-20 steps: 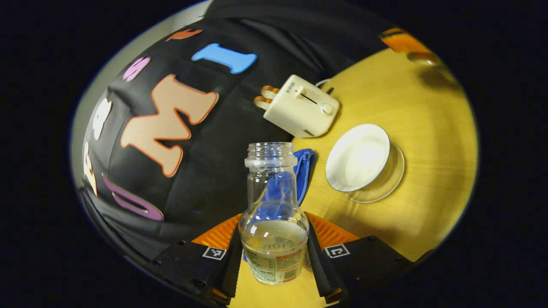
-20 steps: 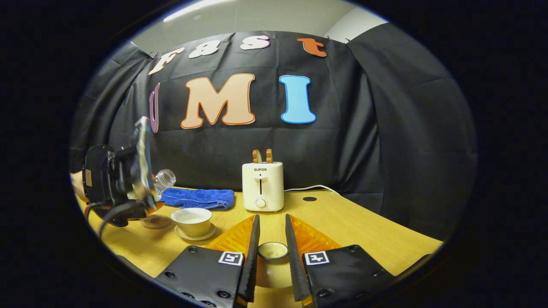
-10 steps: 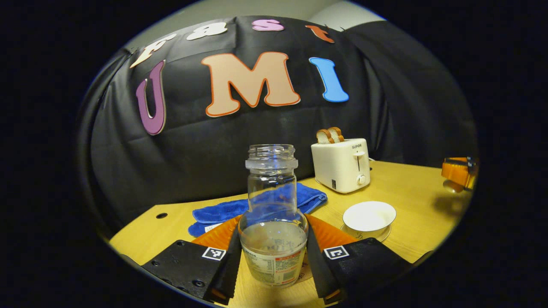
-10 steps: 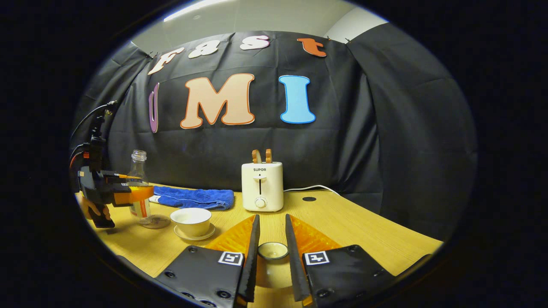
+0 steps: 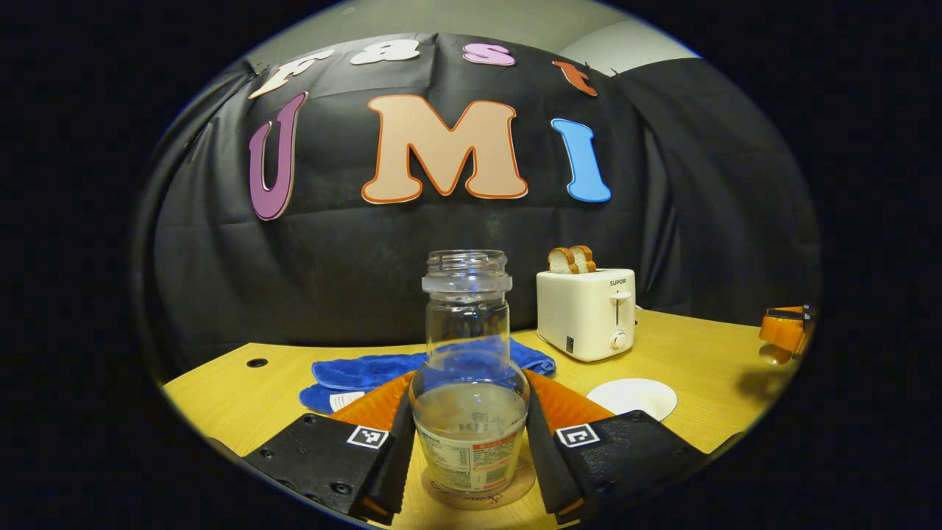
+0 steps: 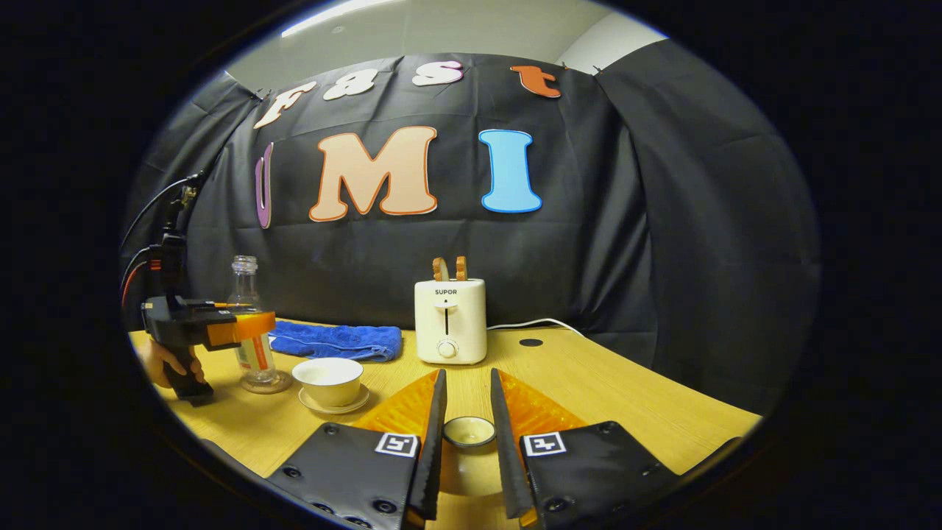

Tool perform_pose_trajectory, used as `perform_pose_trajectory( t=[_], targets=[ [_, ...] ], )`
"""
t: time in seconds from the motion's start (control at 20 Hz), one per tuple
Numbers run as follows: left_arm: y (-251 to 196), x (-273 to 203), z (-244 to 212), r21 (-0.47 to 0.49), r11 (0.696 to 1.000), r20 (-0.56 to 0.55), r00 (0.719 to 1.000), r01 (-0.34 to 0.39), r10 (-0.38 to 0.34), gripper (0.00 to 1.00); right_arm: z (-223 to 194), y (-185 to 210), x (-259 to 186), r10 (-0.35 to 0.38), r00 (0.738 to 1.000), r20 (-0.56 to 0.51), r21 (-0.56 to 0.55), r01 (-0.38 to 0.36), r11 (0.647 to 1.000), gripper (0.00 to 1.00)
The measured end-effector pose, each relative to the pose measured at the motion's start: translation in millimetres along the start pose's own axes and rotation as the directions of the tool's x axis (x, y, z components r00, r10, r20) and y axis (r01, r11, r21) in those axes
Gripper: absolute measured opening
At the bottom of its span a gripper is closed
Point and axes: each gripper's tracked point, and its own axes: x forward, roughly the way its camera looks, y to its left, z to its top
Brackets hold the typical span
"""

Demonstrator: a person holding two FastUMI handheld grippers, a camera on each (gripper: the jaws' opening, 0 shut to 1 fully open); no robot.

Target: Open the teacup lid with one hand, grasp the water bottle and pour water into the teacup with the other hand; after pouring, place the water bottle on the coaster and then close the teacup lid.

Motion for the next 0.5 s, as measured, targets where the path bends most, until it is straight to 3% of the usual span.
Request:
perform_pose_trajectory(
  t=[0.5],
  targets=[
    [5.8,-0.7,-3.6,-0.096,0.995,0.040,0.999,-0.026,0.030,0.68,0.4,-0.3,0.1,0.000,1.000,0.000,0.000,0.000,1.000,0.37]
  ],
)
